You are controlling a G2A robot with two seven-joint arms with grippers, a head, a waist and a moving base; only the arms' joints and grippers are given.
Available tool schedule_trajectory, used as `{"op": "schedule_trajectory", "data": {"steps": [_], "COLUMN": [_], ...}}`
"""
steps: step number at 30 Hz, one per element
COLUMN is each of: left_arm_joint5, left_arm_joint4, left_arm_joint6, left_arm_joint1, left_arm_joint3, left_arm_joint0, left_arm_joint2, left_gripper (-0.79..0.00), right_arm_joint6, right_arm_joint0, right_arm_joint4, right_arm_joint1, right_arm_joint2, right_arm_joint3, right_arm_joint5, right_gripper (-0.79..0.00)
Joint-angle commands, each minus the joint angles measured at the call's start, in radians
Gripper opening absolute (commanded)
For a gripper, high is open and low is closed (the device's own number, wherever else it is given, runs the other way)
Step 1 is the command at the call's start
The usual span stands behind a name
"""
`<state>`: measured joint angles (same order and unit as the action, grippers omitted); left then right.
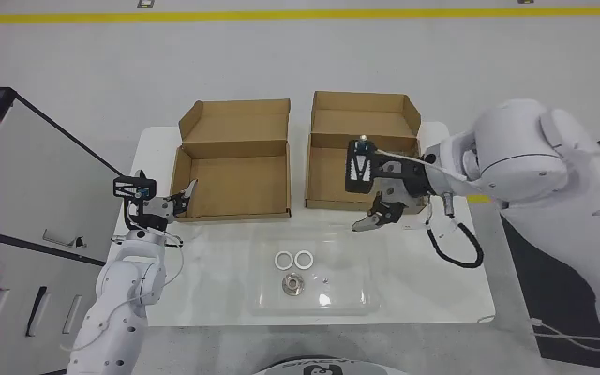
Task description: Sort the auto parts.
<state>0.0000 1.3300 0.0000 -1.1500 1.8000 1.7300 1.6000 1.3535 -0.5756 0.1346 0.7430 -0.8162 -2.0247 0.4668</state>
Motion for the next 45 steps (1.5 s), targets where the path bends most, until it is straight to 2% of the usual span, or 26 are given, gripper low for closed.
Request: {"op": "schedule_trajectory", "data": {"steps": [1,9,17,28,33,45], "left_arm_joint5": [0.0,0.0,0.0,0.0,0.0,0.0], "left_arm_joint4": [0.0,0.0,0.0,0.0,0.0,0.0], "left_arm_joint6": [0.0,0.0,0.0,0.0,0.0,0.0], "left_arm_joint1": [0.0,0.0,0.0,0.0,0.0,0.0], "left_arm_joint3": [0.0,0.0,0.0,0.0,0.0,0.0], "left_arm_joint0": [0.0,0.0,0.0,0.0,0.0,0.0], "left_arm_joint2": [0.0,0.0,0.0,0.0,0.0,0.0], "left_gripper": [0.0,0.0,0.0,0.0,0.0,0.0], "right_arm_joint6": [0.012,0.068,0.086,0.181,0.182,0.182], "right_arm_joint0": [0.079,0.352,0.538,0.465,0.422,0.325], "right_arm_joint4": [-0.011,-0.036,-0.087,-0.025,0.011,0.093], "right_arm_joint1": [0.01,0.068,0.131,0.204,0.231,0.256], "right_arm_joint2": [0.084,0.408,0.646,0.646,0.646,0.646], "right_arm_joint3": [0.01,0.053,0.096,0.103,0.117,0.155], "right_arm_joint5": [-0.012,-0.068,-0.086,-0.181,-0.183,-0.183], "right_gripper": [0.0,0.0,0.0,0.0,0.0,0.0]}}
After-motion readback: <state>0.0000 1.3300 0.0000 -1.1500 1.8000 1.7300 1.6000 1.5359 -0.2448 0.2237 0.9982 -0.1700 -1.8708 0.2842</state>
